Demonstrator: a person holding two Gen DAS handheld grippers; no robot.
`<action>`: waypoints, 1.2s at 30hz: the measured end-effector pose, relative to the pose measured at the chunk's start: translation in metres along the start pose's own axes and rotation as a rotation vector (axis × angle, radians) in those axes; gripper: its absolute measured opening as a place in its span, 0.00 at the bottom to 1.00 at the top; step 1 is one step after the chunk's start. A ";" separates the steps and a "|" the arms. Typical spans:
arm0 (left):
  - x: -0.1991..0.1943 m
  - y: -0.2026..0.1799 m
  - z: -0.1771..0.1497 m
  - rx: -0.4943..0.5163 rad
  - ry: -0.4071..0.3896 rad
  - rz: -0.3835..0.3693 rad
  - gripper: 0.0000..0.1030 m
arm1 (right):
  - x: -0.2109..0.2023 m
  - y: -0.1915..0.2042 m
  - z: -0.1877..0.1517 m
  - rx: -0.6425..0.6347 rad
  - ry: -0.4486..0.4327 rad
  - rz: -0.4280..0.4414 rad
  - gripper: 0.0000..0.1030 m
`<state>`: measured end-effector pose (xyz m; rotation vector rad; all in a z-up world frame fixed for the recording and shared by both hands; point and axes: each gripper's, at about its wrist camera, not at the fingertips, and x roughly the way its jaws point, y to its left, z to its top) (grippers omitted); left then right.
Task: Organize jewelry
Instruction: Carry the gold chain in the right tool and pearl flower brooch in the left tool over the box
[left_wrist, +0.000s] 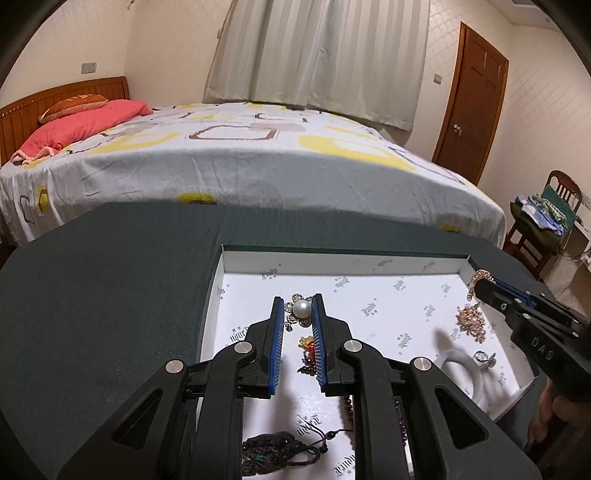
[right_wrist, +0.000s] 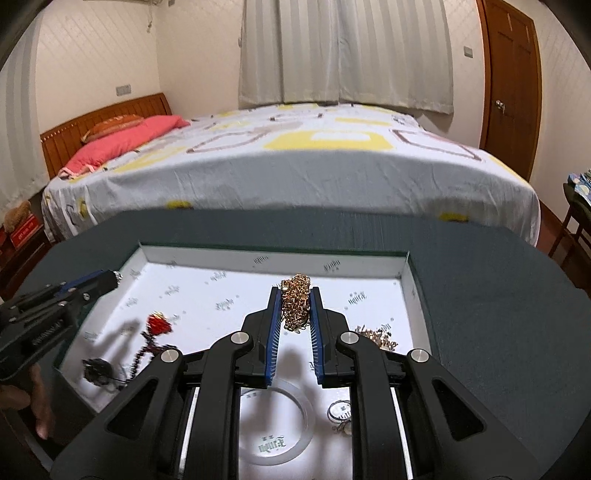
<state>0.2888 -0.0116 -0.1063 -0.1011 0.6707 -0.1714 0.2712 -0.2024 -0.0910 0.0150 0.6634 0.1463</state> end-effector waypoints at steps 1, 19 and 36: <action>0.002 0.001 0.000 0.000 0.004 0.002 0.15 | 0.004 0.000 -0.001 -0.002 0.009 -0.003 0.15; 0.025 0.004 -0.009 -0.003 0.089 0.019 0.15 | 0.031 0.000 -0.007 -0.004 0.096 -0.017 0.15; 0.034 0.006 -0.015 -0.001 0.134 0.021 0.15 | 0.041 0.005 -0.007 -0.023 0.152 -0.018 0.15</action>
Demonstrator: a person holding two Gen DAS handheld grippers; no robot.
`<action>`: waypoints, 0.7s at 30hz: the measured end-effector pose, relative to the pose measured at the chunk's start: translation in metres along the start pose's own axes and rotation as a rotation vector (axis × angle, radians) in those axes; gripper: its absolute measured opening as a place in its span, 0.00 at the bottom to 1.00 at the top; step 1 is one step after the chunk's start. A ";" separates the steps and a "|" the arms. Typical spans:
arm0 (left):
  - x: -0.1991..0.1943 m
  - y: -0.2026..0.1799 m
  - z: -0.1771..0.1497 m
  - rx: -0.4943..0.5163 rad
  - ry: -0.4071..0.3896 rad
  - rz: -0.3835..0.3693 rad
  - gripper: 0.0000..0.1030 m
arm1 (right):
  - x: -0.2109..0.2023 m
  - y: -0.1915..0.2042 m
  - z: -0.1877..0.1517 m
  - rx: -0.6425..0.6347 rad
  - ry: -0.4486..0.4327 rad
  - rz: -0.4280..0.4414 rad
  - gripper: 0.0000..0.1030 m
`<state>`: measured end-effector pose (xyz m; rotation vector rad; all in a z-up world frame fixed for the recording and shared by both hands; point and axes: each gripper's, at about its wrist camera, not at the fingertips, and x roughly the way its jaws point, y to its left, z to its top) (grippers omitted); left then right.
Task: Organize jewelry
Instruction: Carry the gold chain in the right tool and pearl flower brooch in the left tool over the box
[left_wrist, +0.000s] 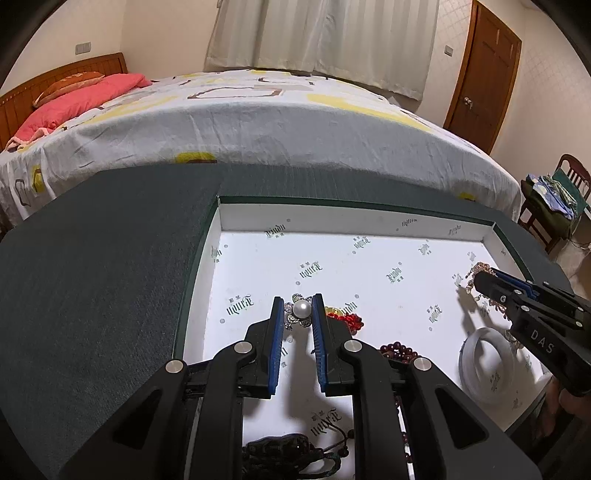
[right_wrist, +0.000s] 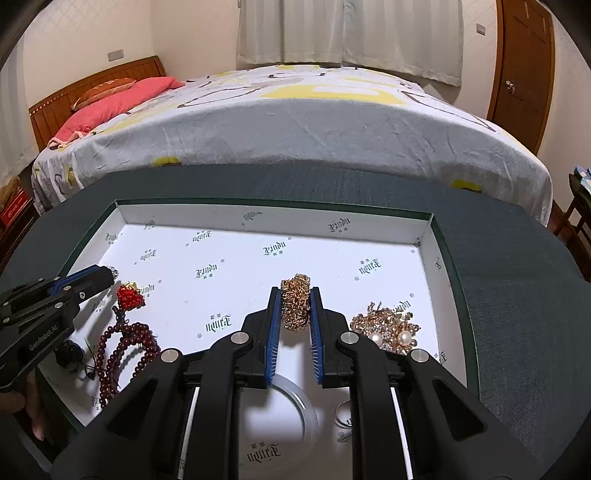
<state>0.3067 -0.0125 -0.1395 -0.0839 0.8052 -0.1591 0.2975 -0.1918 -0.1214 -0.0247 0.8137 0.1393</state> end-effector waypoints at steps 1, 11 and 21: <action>0.000 0.000 0.000 -0.001 0.003 0.000 0.15 | 0.000 0.000 0.000 0.002 0.004 0.001 0.15; 0.005 0.001 -0.001 -0.001 0.031 0.006 0.15 | 0.003 -0.001 0.000 0.013 0.024 -0.003 0.15; 0.005 0.000 -0.001 0.001 0.039 -0.003 0.16 | 0.003 -0.002 -0.001 0.023 0.026 0.000 0.15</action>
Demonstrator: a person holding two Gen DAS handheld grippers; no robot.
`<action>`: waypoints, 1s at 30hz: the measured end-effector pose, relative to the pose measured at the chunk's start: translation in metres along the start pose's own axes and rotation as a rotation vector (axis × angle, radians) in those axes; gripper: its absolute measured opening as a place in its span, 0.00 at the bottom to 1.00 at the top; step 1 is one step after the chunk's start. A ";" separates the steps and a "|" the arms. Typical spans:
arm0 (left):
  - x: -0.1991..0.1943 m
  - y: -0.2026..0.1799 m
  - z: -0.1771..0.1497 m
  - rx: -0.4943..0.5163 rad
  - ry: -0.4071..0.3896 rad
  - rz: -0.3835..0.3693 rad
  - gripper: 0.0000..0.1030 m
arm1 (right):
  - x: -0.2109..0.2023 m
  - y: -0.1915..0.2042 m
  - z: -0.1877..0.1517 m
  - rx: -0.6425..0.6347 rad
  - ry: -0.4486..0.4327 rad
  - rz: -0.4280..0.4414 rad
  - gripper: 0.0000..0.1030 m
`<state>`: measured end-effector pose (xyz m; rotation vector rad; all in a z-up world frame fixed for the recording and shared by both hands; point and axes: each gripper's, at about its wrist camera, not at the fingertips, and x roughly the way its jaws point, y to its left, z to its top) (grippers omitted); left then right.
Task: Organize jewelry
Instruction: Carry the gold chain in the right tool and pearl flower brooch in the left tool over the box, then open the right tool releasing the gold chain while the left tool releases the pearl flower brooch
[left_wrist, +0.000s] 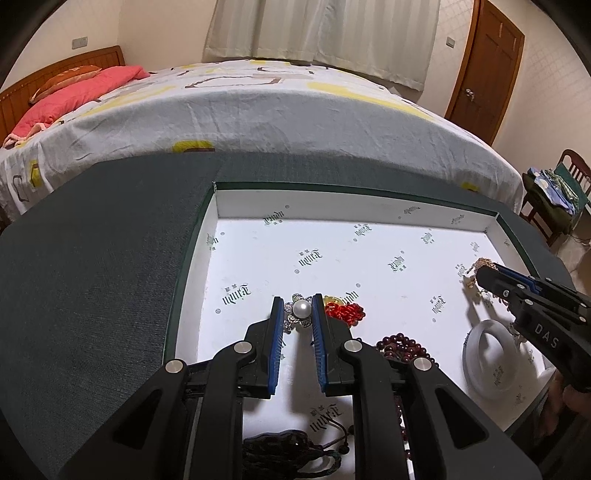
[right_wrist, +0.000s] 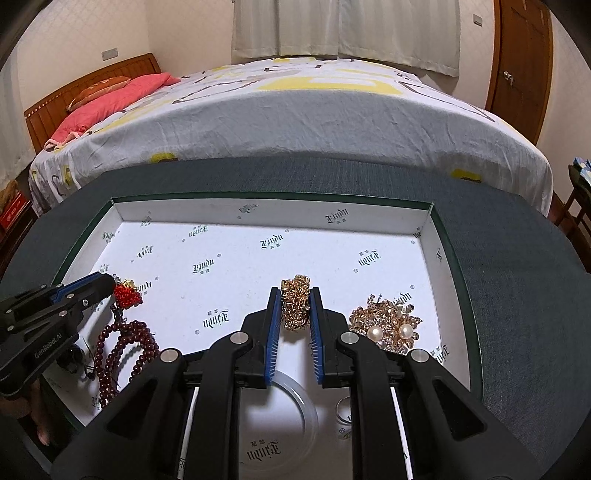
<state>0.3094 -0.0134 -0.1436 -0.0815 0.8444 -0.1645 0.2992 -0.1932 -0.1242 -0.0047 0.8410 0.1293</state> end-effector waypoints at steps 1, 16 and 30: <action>0.000 0.000 0.000 -0.001 0.000 -0.001 0.16 | 0.000 0.000 0.000 0.001 -0.004 0.000 0.15; 0.001 -0.003 0.000 -0.001 0.008 0.002 0.25 | -0.004 -0.004 -0.001 0.017 -0.011 0.006 0.23; -0.015 -0.010 0.000 0.004 -0.051 -0.011 0.47 | -0.024 -0.006 0.000 0.035 -0.075 0.005 0.35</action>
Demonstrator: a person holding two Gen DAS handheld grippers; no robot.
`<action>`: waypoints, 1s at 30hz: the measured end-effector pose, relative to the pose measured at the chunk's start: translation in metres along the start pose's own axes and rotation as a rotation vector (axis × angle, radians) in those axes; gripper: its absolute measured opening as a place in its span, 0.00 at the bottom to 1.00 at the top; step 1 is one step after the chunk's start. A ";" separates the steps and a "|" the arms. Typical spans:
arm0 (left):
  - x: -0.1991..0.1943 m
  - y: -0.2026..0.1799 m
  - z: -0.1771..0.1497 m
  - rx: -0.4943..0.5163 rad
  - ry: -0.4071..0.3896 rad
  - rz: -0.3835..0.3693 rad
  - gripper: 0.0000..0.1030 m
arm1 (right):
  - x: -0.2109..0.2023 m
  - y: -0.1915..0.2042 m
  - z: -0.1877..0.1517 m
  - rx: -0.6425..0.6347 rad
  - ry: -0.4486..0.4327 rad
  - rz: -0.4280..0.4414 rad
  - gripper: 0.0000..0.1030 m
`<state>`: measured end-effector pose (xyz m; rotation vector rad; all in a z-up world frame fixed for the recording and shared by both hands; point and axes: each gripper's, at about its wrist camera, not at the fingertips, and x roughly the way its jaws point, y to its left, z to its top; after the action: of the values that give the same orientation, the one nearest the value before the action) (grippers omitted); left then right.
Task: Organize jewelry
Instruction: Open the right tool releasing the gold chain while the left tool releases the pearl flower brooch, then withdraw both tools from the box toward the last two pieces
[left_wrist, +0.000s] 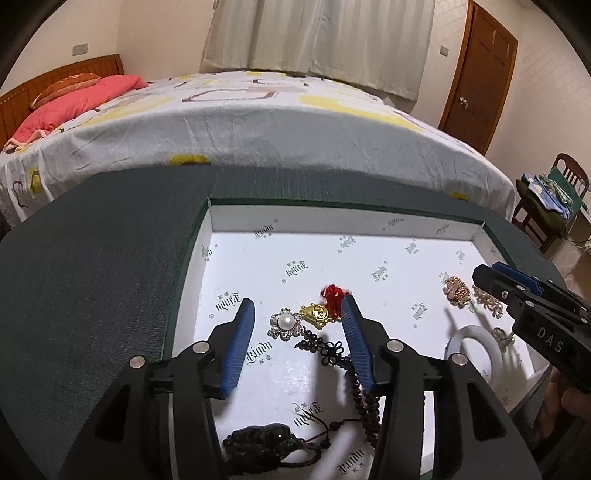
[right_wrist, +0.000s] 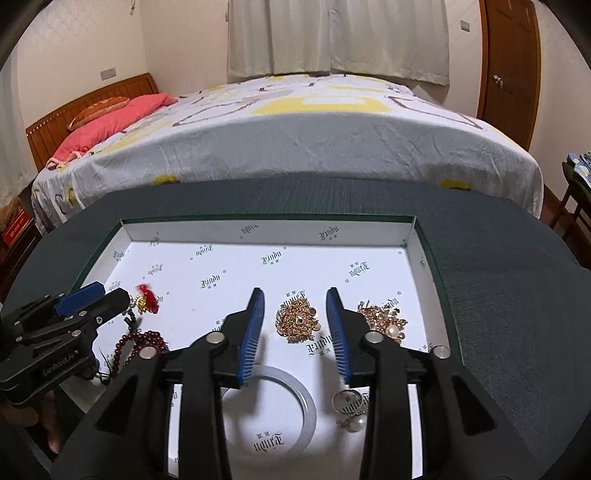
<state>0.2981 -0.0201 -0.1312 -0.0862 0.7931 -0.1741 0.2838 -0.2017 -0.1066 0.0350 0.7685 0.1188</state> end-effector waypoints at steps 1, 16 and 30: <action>-0.002 0.000 0.000 0.000 -0.006 -0.002 0.47 | -0.002 0.000 0.000 0.000 -0.004 0.000 0.35; -0.019 -0.005 0.002 0.007 -0.049 -0.002 0.55 | -0.023 0.000 -0.006 0.008 -0.034 -0.005 0.36; -0.067 -0.016 -0.020 0.026 -0.128 0.026 0.63 | -0.071 0.008 -0.026 -0.002 -0.079 0.014 0.44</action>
<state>0.2357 -0.0229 -0.0958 -0.0616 0.6640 -0.1528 0.2144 -0.2030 -0.0761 0.0429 0.6894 0.1312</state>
